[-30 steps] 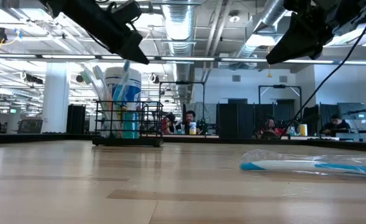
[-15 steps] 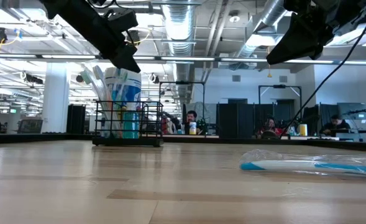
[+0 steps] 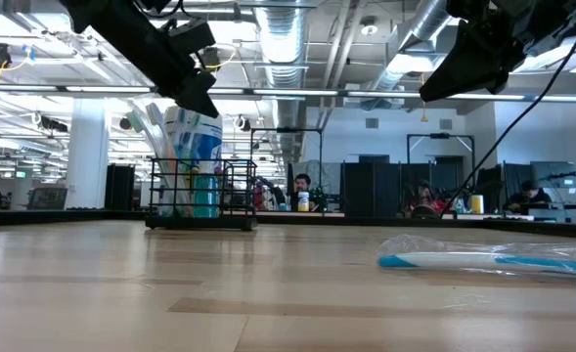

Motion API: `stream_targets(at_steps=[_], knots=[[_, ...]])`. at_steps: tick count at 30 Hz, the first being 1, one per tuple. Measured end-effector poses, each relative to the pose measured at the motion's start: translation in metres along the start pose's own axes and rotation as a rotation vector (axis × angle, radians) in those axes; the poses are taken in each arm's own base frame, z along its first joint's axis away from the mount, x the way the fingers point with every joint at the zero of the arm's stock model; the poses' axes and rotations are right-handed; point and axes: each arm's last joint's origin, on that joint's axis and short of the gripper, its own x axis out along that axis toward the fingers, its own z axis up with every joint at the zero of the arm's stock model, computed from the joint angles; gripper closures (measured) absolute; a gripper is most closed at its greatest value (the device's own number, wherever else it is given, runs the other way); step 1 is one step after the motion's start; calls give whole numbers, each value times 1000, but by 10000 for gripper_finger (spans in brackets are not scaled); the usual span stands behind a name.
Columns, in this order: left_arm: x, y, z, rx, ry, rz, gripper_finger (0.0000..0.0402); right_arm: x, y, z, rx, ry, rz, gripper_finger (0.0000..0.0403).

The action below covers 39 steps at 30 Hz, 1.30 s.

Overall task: Pick & Place toothbrushing station
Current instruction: Put the blue toothbrush into the wire organizer, then put the mouthwash bottle into the wire organizer

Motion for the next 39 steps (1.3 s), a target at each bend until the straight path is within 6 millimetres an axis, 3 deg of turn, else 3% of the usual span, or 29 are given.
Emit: stream_targets(at_steps=[8, 15, 24, 29, 39], knots=[[-17, 21, 10, -92, -73, 5, 314, 0, 0, 0, -2, 2, -1, 351], [-37, 33, 18, -191, -174, -213, 314, 0, 0, 0, -2, 6, 4, 351], [-57, 12, 25, -215, -260, -540, 314, -1, 5, -4, 20, 130, 175, 351], [-62, -5, 26, -199, -284, -601, 314, -2, 6, -11, 110, 288, 272, 351], [-67, -28, 31, -213, -340, -660, 314, -15, 5, -33, 379, 573, 204, 351]])
